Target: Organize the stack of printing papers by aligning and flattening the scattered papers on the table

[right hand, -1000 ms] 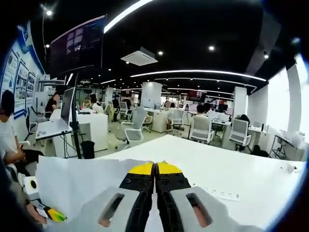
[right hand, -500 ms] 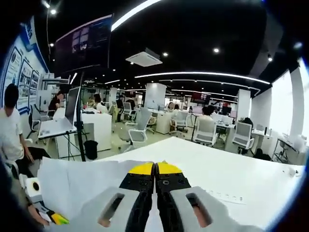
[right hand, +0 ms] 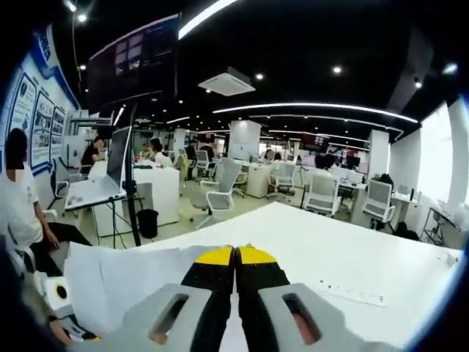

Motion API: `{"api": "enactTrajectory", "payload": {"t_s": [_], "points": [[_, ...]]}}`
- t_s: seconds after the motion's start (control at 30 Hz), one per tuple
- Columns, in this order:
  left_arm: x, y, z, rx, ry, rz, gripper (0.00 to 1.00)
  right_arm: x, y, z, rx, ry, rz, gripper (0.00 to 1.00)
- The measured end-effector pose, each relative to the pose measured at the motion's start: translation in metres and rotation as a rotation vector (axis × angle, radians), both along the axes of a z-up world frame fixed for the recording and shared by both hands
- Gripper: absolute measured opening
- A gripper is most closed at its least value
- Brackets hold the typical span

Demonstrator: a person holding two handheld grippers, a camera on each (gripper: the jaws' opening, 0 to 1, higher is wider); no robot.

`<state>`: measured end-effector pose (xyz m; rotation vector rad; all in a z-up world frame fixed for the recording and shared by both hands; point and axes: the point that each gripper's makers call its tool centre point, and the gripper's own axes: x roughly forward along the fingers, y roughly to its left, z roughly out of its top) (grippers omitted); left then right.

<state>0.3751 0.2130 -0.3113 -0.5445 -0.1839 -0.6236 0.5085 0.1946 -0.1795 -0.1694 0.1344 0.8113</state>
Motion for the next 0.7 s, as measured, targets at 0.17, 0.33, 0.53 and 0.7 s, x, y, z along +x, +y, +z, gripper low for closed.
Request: {"api": "enactTrajectory", "payload": {"t_s": [0.17, 0.33, 0.53, 0.7], "points": [[0.0, 0.001, 0.0, 0.0, 0.001, 0.003, 0.21, -0.003, 0.014, -0.013, -0.026, 0.048, 0.01, 0.0], [0.001, 0.002, 0.0, 0.0, 0.004, 0.007, 0.23, -0.007, 0.017, -0.02, -0.046, 0.066, 0.02, 0.0], [0.001, 0.0, -0.001, 0.012, 0.009, 0.01, 0.26, -0.009, 0.019, -0.024, -0.035, 0.087, 0.02, 0.0], [0.002, -0.001, -0.002, 0.023, 0.012, 0.015, 0.28, -0.007, 0.027, -0.019, 0.022, 0.12, 0.025, 0.0]]}}
